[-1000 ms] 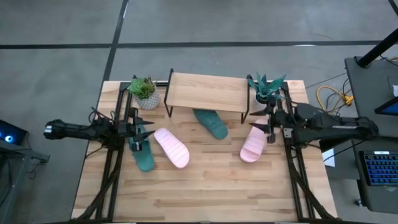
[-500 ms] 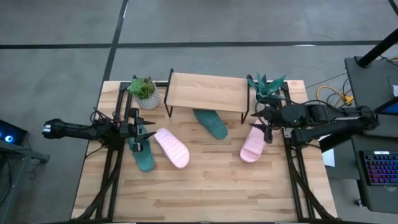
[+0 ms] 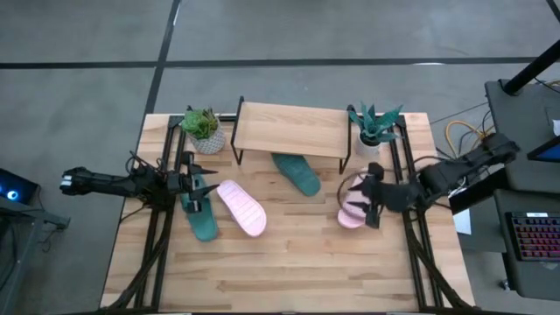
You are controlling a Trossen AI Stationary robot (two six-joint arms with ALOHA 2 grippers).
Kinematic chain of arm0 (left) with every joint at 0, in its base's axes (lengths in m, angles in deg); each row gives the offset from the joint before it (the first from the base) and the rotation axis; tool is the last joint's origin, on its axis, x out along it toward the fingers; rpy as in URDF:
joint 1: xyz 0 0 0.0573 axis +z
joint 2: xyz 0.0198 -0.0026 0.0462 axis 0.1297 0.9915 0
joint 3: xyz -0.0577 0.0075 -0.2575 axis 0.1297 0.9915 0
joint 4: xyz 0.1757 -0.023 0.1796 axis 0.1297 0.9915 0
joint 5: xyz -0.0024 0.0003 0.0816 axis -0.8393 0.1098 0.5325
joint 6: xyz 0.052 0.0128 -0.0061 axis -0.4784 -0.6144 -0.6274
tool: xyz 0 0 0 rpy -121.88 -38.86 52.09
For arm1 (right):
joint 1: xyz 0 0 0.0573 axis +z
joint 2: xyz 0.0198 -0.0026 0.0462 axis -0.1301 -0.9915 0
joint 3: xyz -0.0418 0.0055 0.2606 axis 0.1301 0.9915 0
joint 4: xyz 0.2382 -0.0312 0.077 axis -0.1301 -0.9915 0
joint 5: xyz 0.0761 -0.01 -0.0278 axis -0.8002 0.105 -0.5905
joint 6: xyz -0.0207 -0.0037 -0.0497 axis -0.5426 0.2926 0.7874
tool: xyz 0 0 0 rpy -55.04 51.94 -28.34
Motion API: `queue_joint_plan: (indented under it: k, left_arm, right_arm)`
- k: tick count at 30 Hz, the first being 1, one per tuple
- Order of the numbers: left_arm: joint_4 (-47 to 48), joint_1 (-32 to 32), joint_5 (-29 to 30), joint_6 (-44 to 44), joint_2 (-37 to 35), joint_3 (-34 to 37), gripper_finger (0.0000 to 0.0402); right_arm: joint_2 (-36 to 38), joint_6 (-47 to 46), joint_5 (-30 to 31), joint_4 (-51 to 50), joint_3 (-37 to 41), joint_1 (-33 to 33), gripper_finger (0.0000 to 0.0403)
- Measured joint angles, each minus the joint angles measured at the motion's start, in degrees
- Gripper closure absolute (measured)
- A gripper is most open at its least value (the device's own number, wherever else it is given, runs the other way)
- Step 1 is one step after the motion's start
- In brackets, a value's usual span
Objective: Pick and place slides into the shelf
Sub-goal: Put the right pink slides on the shelf
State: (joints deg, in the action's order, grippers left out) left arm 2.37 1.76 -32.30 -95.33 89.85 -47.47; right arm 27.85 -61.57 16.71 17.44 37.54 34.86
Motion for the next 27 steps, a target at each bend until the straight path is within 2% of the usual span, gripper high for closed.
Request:
queue_joint_plan:
  k: [4,8,10,14,18,23,27]
  left_arm:
    - [-0.6,0.0,0.0,0.0,-0.1,0.0,0.0237]
    - [-1.2,0.0,0.0,0.0,-0.1,0.0,0.0237]
    - [-1.2,0.0,0.0,0.0,0.0,0.0,0.0237]
    - [-1.2,0.0,0.0,0.0,0.0,0.0,0.0237]
    - [-1.3,0.0,0.0,-0.1,-0.3,0.0,0.0237]
    - [-1.3,0.0,0.0,-0.1,-0.3,0.0,0.0237]
    - [-1.3,0.0,0.0,-0.1,-0.3,0.0,0.0237]
  right_arm:
    - [-6.5,-3.5,6.6,-1.3,-3.1,6.4,0.022]
    - [-14.4,-9.5,12.3,-7.1,-7.9,11.1,0.022]
    - [-18.7,-13.7,13.1,-11.5,-10.5,12.5,0.022]
    - [-28.2,-23.4,12.4,-21.2,-15.4,13.6,0.022]
    - [-37.8,-30.9,8.4,-30.1,-20.0,13.7,0.022]
    - [-48.2,-33.8,3.7,-37.8,-23.5,13.7,0.022]
    - [-53.7,-36.4,3.2,-41.9,-24.0,13.7,0.022]
